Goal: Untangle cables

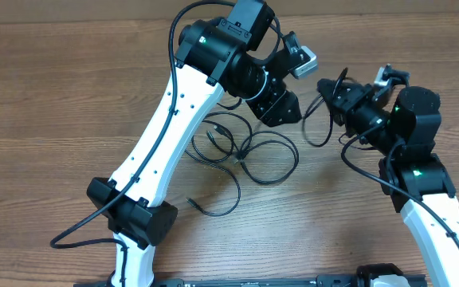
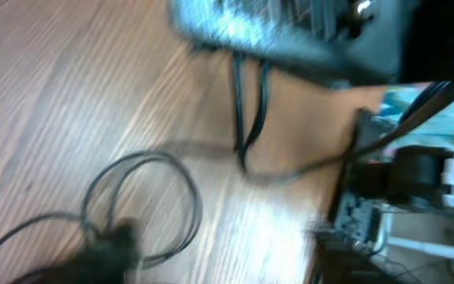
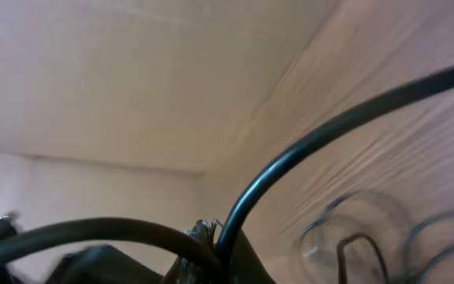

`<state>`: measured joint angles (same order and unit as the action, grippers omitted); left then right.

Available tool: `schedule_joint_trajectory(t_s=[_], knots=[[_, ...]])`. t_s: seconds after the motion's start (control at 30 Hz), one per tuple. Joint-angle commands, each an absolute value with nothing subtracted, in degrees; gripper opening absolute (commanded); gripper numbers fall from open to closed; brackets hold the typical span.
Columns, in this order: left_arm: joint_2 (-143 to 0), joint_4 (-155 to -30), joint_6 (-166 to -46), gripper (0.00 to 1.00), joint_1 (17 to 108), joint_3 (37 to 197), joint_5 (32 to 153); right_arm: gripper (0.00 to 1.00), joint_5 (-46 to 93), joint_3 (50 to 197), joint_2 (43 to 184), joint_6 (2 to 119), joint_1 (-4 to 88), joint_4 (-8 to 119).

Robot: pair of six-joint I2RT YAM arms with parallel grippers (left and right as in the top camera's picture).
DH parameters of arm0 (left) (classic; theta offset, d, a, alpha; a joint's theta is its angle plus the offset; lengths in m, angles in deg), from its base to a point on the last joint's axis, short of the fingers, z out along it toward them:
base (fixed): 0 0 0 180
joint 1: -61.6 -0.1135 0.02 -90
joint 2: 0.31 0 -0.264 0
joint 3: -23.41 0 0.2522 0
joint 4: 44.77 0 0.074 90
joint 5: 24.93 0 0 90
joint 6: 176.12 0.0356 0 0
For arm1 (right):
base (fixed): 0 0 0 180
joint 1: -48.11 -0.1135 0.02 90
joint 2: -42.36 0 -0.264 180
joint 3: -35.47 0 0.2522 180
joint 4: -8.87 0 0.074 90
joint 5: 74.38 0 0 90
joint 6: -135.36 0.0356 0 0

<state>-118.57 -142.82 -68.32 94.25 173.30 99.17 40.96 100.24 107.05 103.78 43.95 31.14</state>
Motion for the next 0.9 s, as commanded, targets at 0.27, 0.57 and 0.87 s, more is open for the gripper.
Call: schedule_joint_trajectory(t_s=[0.27,0.57,0.87], knots=[[-118.1,-142.5,-71.6,1.00,94.6,174.1,89.7,0.04,28.6,106.0,107.0,67.3,57.5,37.3],[-118.1,-142.3,-71.5,1.00,94.6,174.1,88.3,0.04,10.9,111.1,108.9,53.5,71.4,35.3],[-118.1,-142.3,-71.6,0.99,94.6,174.1,85.4,0.04,3.3,111.1,122.4,52.3,83.0,21.4]])
